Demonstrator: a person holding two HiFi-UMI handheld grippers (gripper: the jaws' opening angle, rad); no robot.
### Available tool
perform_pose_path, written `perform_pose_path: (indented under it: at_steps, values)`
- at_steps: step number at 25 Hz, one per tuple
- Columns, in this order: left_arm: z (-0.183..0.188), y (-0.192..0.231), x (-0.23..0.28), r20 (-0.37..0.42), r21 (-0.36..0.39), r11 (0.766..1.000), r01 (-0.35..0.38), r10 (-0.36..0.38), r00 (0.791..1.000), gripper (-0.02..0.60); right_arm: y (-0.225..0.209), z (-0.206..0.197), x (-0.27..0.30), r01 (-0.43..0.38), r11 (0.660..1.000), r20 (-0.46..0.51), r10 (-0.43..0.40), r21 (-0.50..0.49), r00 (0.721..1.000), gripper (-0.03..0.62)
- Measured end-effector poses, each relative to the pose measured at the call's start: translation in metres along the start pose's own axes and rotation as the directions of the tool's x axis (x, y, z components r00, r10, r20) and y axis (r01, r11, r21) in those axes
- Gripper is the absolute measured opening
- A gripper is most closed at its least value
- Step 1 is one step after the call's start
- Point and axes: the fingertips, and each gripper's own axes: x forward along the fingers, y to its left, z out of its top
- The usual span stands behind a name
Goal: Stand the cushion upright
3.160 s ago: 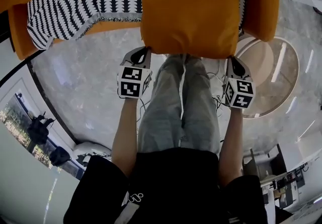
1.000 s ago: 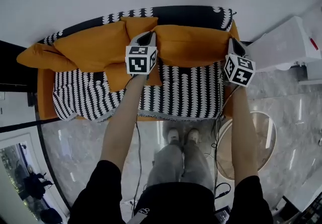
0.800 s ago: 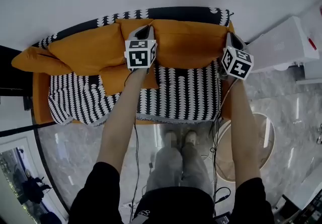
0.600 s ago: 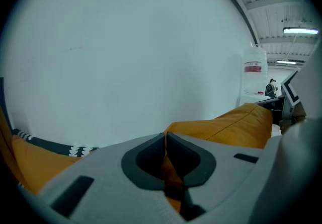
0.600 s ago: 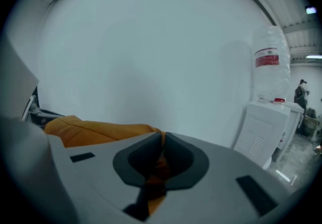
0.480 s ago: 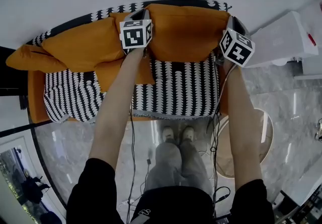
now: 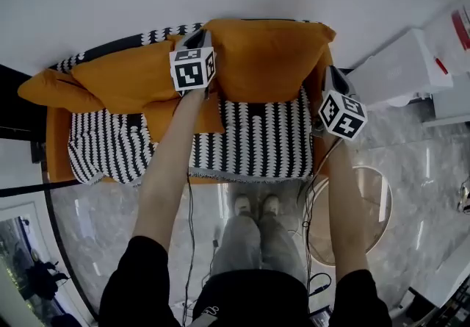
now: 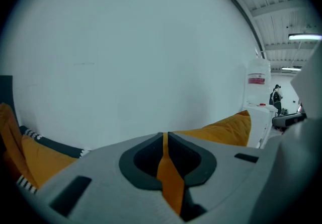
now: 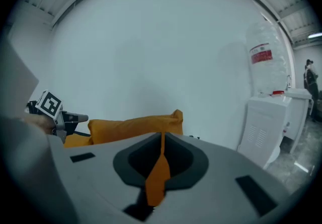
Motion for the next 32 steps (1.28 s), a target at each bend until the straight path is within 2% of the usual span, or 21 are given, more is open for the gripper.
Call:
perform_pose_path:
  at_steps: [5,10,14,23,26,29,32]
  values:
    - [0.007,-0.013,-0.058,0.042,-0.088,0.996,0.004,-0.001,0.999,0.018,0.017,0.024,-0.047,-0.065,0.997,0.06,0.062,0.04,0.996,0.017]
    - [0.019,-0.042,-0.134,0.126,-0.171,0.984,0.049,-0.027,0.992,0.017,0.034,0.062,-0.103,-0.128,0.99,0.147,0.119,0.055,0.982,0.017]
    - [0.035,-0.071,-0.2,0.199,-0.204,0.976,0.075,-0.034,0.979,0.017,0.047,0.085,-0.15,-0.179,0.983,0.189,0.169,0.034,0.967,0.017]
    - [0.066,-0.146,-0.324,0.293,-0.135,0.99,0.049,-0.007,0.956,0.015,0.065,0.11,-0.251,-0.26,0.965,0.233,0.256,-0.014,0.938,0.017]
    - [0.075,-0.176,-0.352,0.319,-0.084,0.995,0.056,-0.026,0.948,0.015,0.063,0.112,-0.281,-0.275,0.96,0.234,0.277,-0.041,0.932,0.016]
    - [0.069,-0.217,-0.376,0.326,-0.036,0.995,0.089,-0.072,0.943,0.015,0.058,0.106,-0.31,-0.296,0.953,0.234,0.304,-0.067,0.923,0.014]
    - [0.058,-0.245,-0.388,0.319,-0.022,0.995,0.093,-0.081,0.944,0.012,0.047,0.098,-0.328,-0.291,0.951,0.226,0.308,-0.105,0.924,0.014]
